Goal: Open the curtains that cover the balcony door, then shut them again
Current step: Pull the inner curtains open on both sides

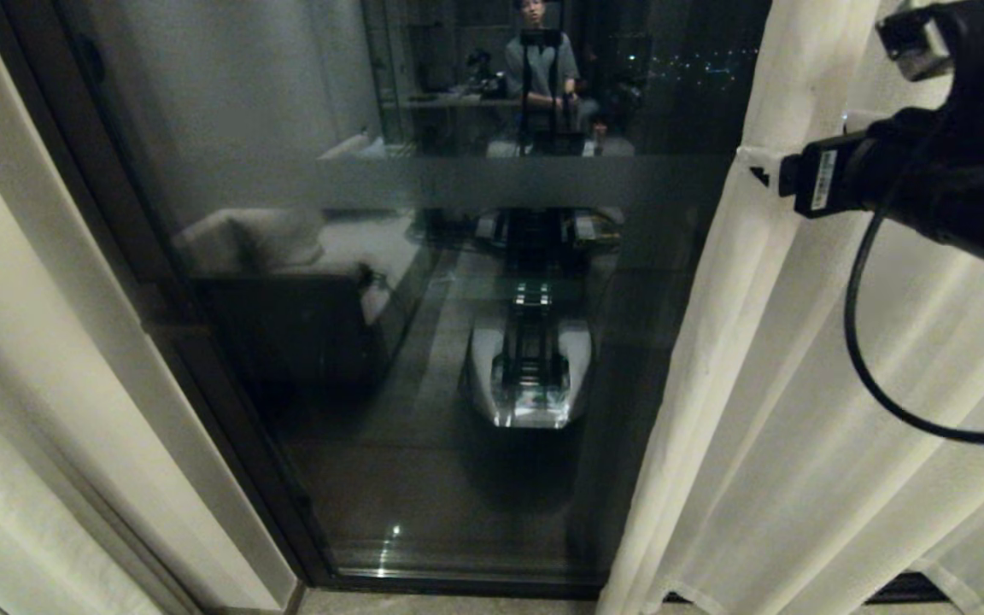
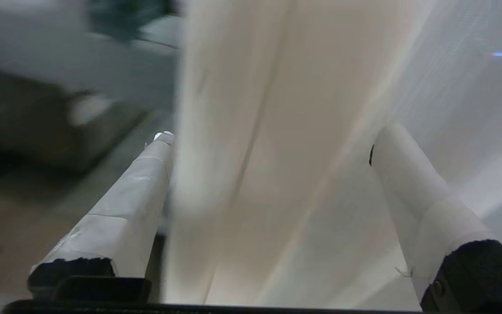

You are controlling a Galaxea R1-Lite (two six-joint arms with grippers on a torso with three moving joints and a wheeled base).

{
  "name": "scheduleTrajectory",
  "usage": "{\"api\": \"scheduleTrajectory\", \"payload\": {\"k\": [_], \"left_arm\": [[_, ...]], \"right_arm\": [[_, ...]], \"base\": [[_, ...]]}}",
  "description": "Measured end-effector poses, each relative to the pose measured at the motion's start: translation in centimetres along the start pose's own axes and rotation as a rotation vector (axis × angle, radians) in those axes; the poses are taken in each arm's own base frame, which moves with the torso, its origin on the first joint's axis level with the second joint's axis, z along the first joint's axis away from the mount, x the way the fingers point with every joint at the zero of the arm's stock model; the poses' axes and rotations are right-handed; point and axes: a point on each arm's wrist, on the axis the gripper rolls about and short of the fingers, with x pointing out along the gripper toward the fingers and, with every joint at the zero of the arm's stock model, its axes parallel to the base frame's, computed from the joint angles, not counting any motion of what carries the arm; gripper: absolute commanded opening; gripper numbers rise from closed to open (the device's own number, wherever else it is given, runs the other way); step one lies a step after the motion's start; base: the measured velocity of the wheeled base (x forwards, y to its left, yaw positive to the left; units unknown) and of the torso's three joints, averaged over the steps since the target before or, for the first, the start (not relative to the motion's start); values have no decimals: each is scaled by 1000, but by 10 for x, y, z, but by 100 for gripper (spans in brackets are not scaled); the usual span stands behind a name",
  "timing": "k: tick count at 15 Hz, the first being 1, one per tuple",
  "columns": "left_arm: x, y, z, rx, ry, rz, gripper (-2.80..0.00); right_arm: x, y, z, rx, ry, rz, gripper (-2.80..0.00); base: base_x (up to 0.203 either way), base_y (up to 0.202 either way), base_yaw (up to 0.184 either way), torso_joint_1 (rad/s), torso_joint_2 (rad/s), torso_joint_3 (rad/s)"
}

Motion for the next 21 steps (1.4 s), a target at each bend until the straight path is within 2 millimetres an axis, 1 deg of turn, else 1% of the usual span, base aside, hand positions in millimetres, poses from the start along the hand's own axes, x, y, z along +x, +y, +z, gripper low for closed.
{"api": "scheduleTrajectory", "payload": {"k": [2, 3, 4, 5, 8, 12, 15, 17, 21], "left_arm": [[0, 0, 0, 0, 0, -1, -280], [0, 0, 0, 0, 0, 0, -280], [0, 0, 0, 0, 0, 0, -280], [0, 0, 0, 0, 0, 0, -280], [0, 0, 0, 0, 0, 0, -280], [0, 0, 0, 0, 0, -1, -280], [0, 0, 0, 0, 0, -1, -280], [0, 0, 0, 0, 0, 0, -280], [0, 0, 0, -1, 0, 0, -280]], "right_arm": [[16, 2, -1, -15, 12, -56, 0], [21, 1, -3, -18, 21, -69, 0], [24, -1, -5, -21, 29, -80, -90], [26, -6, -8, -23, 35, -98, -280], [37, -27, -13, -9, 40, -165, -280], [51, -61, -10, 63, 5, -269, -280], [59, -83, -18, 134, -25, -333, -280], [67, -91, -20, 146, -81, -326, -280], [73, -94, -23, 140, -91, -298, -280]], "base": [[0, 0, 0, 0, 0, 0], [0, 0, 0, 0, 0, 0], [0, 0, 0, 0, 0, 0], [0, 0, 0, 0, 0, 0], [0, 0, 0, 0, 0, 0], [0, 0, 0, 0, 0, 0], [0, 0, 0, 0, 0, 0], [0, 0, 0, 0, 0, 0], [0, 0, 0, 0, 0, 0]]}}
